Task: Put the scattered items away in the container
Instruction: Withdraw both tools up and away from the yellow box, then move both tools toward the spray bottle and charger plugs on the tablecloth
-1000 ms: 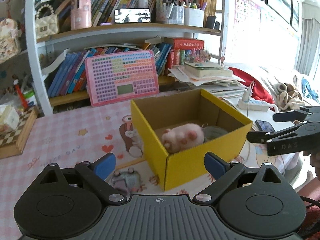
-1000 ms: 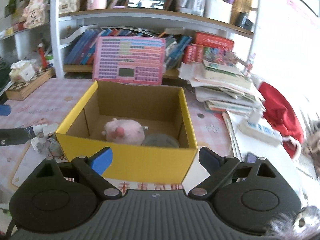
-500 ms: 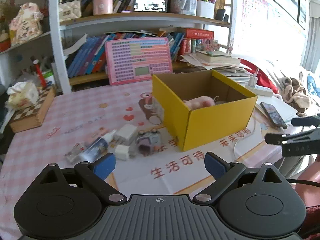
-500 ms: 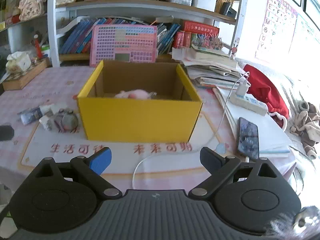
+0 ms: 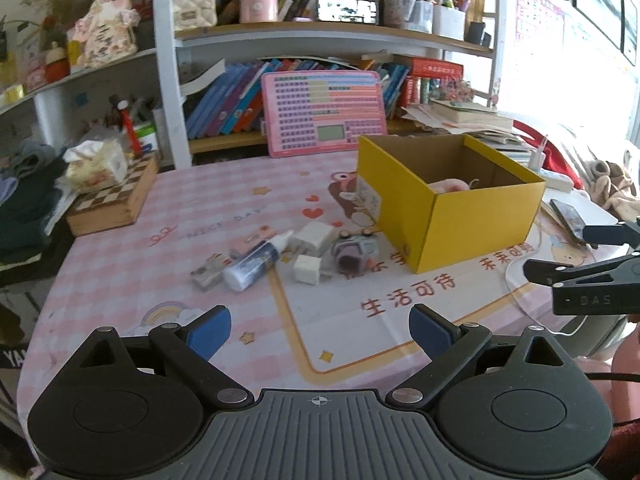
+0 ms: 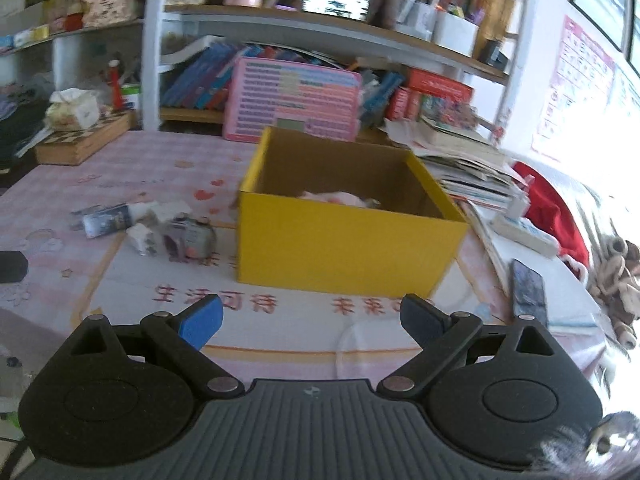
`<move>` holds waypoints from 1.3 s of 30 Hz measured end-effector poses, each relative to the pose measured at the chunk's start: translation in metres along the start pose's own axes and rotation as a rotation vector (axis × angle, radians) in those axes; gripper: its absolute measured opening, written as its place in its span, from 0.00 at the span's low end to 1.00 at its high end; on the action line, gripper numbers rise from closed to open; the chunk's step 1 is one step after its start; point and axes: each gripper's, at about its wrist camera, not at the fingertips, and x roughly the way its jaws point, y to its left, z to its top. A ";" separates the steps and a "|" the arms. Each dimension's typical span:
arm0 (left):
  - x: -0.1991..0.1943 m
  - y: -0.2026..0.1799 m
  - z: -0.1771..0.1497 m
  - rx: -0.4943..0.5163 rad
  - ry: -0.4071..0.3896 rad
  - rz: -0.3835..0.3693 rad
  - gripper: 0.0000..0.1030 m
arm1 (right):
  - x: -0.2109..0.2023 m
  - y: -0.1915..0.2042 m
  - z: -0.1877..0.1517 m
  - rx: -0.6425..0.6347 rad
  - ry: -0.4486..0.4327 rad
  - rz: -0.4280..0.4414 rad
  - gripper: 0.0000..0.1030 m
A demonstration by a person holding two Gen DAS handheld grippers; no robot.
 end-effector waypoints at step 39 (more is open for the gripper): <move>-0.010 0.037 -0.039 -0.061 0.068 0.054 0.95 | -0.002 0.082 -0.016 -0.056 0.106 0.157 0.93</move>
